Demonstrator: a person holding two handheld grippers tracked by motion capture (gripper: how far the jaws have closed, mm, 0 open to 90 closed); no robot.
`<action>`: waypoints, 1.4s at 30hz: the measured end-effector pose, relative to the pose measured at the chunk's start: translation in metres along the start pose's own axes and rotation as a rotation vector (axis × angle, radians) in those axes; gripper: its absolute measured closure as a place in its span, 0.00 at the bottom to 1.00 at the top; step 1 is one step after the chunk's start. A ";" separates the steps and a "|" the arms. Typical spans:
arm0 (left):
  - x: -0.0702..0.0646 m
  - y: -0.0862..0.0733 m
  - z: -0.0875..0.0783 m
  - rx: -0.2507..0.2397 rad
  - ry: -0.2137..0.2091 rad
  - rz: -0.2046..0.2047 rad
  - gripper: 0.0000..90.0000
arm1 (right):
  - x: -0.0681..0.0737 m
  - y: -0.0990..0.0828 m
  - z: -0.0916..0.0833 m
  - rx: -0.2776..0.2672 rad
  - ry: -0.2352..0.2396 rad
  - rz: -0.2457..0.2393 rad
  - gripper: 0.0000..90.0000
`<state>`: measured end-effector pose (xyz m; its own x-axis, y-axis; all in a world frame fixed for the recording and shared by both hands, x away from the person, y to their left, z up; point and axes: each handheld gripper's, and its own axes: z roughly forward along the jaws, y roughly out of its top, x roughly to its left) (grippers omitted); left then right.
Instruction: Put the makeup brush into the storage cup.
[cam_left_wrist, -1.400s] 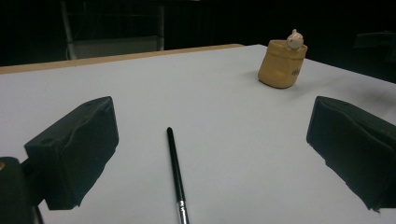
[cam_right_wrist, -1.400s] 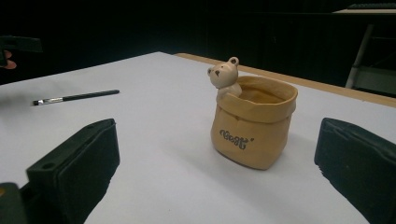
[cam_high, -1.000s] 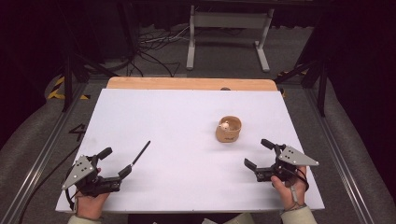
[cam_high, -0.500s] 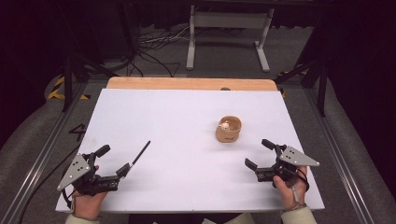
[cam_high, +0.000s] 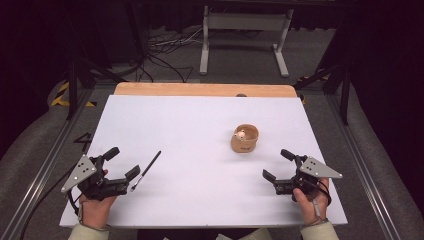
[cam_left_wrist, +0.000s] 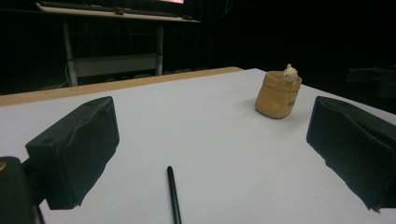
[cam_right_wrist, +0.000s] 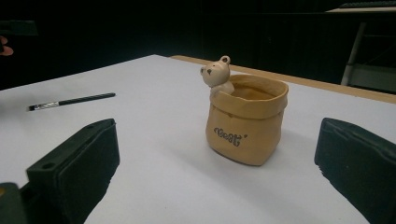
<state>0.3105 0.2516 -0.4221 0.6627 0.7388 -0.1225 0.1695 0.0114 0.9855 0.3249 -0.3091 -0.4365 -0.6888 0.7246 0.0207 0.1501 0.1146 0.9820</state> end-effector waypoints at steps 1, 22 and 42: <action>0.001 0.001 0.001 0.002 0.002 0.005 0.03 | 0.000 0.000 0.000 0.000 0.000 0.000 0.00; 0.009 0.026 0.035 0.092 -0.001 -0.013 0.01 | -0.002 -0.001 0.003 0.018 -0.003 0.001 0.00; -0.005 0.062 0.056 0.503 0.067 -0.016 0.00 | -0.001 -0.002 -0.001 0.022 -0.005 0.004 0.00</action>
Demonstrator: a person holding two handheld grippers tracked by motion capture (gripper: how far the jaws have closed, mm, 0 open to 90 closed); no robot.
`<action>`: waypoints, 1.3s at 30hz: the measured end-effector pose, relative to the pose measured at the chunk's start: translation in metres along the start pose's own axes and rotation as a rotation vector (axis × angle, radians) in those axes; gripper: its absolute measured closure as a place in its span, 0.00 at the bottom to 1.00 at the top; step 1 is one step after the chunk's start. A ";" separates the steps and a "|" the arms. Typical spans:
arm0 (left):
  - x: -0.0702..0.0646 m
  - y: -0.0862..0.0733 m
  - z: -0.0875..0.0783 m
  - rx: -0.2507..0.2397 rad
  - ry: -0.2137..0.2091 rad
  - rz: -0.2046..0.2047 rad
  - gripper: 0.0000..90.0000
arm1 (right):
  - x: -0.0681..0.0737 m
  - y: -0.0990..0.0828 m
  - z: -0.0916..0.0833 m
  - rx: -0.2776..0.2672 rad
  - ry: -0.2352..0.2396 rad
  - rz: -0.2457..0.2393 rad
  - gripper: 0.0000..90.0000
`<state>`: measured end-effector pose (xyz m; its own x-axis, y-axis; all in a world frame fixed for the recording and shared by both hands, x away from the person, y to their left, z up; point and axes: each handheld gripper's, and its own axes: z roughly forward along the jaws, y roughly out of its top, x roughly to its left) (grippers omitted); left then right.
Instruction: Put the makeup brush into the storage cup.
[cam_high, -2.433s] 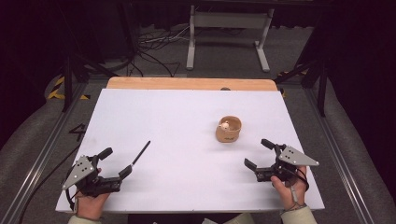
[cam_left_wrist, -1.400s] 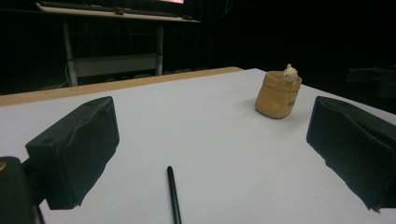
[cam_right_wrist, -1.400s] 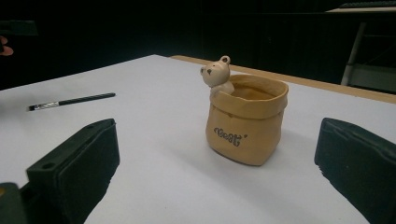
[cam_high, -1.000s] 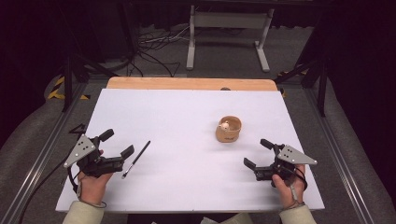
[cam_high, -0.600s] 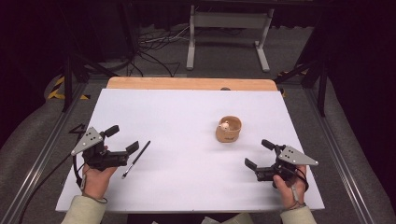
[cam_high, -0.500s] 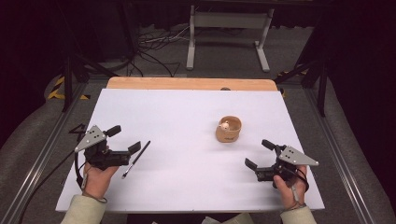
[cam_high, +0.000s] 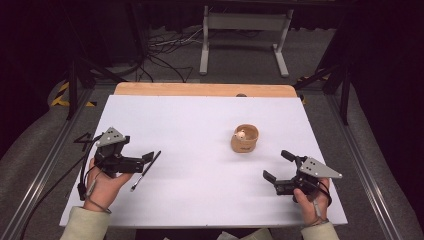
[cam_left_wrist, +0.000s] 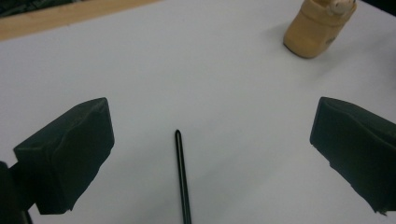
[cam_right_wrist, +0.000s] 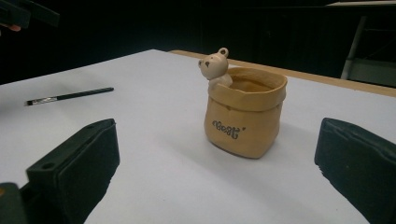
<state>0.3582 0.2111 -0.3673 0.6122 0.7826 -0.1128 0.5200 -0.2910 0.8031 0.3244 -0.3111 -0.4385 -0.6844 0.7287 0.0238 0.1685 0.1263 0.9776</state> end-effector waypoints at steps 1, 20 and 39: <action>0.000 0.001 0.000 0.021 -0.011 -0.001 0.00 | 0.000 0.000 -0.001 0.001 -0.002 0.001 0.00; 0.002 0.022 0.001 0.222 -0.002 -0.035 0.05 | -0.001 -0.003 -0.010 0.011 -0.016 0.001 0.00; 0.005 0.019 0.023 0.435 0.015 0.061 0.12 | 0.000 -0.002 -0.025 0.004 -0.043 -0.002 0.00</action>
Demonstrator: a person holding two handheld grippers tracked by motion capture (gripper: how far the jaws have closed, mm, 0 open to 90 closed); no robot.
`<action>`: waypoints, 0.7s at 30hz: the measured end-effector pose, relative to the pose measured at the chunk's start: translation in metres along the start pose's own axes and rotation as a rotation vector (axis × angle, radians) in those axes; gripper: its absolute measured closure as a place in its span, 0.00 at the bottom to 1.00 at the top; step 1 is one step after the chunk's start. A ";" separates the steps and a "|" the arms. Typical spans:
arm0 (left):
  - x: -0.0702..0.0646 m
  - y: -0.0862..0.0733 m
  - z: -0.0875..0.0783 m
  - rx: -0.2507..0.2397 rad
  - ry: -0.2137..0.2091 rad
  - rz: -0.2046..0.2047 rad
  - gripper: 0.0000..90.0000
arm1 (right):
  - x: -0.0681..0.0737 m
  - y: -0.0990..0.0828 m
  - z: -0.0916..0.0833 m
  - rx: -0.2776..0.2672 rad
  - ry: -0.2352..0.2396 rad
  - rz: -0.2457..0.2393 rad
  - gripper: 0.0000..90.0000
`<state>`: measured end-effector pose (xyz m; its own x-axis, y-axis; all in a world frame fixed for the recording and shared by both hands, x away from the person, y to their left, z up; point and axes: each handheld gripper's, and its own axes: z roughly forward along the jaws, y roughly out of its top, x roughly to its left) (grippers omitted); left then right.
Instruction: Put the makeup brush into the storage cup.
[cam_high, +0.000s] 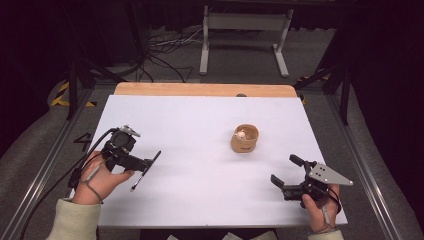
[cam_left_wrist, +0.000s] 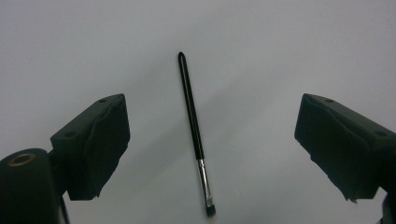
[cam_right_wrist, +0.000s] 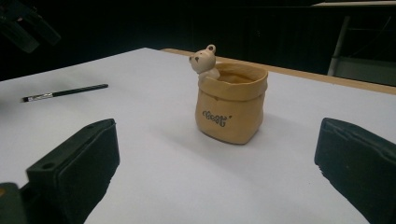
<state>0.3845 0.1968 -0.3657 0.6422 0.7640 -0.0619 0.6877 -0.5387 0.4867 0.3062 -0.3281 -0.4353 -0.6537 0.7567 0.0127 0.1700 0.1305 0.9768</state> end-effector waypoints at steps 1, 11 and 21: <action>0.000 0.000 0.001 0.006 -0.006 -0.001 0.12 | 0.000 0.000 0.000 -0.002 -0.001 0.000 0.00; 0.005 -0.003 0.016 0.055 -0.033 -0.004 0.16 | 0.000 0.001 0.000 -0.002 -0.001 -0.001 0.00; 0.008 -0.005 0.029 0.107 -0.053 -0.017 0.22 | 0.000 0.002 0.001 -0.004 0.004 -0.007 0.00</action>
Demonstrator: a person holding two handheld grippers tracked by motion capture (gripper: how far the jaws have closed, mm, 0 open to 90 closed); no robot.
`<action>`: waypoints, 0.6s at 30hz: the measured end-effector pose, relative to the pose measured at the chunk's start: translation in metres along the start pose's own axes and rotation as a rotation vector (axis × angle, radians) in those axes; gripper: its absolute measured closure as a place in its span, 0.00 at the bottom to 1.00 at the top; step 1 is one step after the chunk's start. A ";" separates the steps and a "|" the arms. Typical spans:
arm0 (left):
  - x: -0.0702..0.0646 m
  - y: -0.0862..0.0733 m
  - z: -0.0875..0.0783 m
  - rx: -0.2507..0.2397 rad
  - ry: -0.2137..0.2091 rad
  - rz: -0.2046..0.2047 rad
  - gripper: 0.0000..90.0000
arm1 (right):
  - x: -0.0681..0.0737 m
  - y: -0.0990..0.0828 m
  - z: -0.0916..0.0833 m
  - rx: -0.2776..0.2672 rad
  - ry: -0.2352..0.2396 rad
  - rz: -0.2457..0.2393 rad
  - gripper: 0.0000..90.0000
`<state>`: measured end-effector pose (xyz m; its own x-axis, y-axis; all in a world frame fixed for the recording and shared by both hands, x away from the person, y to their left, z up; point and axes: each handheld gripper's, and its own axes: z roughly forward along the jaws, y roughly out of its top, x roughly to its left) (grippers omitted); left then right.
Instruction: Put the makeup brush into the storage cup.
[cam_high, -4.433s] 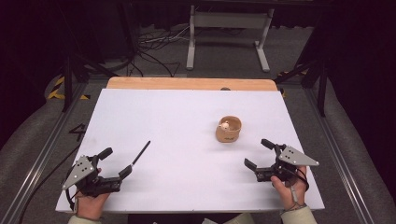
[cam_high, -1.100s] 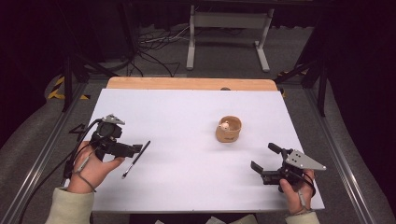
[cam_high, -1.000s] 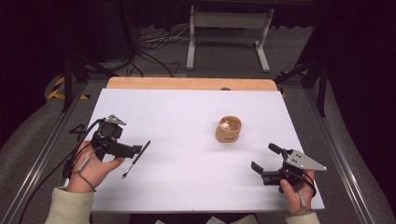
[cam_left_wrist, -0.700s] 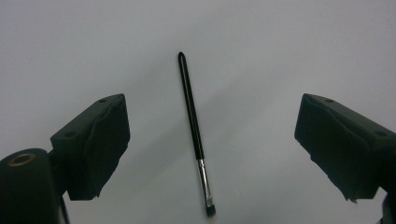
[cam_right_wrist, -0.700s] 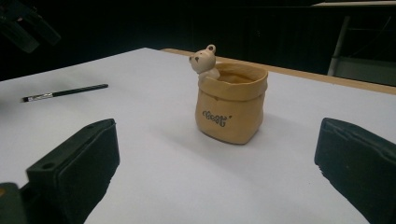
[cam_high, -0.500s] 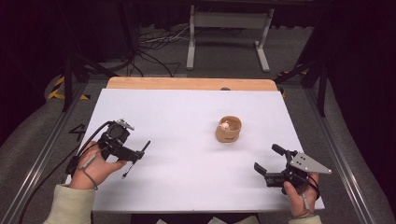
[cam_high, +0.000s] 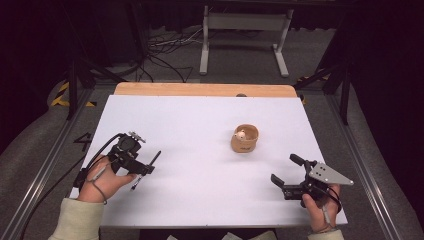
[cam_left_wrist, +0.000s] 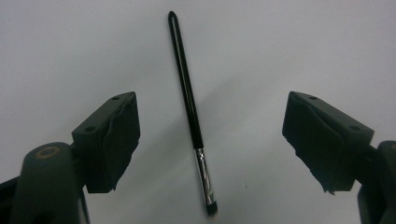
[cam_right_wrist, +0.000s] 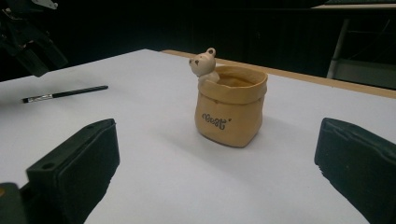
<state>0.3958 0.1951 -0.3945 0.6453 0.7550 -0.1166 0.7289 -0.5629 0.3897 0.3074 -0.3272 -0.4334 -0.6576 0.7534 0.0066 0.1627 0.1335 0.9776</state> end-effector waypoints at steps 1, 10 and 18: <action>0.001 0.000 0.001 0.002 -0.009 -0.001 0.23 | 0.000 0.000 0.000 0.000 0.001 0.000 0.00; 0.001 0.000 0.014 0.054 -0.023 -0.003 0.28 | 0.001 0.001 -0.001 -0.003 0.007 -0.004 0.00; 0.002 -0.002 0.025 0.114 -0.012 -0.011 0.37 | 0.001 0.002 -0.002 -0.009 0.013 -0.012 0.00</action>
<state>0.4013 0.1899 -0.4184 0.6392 0.7576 -0.1318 0.7569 -0.5895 0.2822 0.3059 -0.3275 -0.4306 -0.6689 0.7433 -0.0028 0.1478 0.1367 0.9795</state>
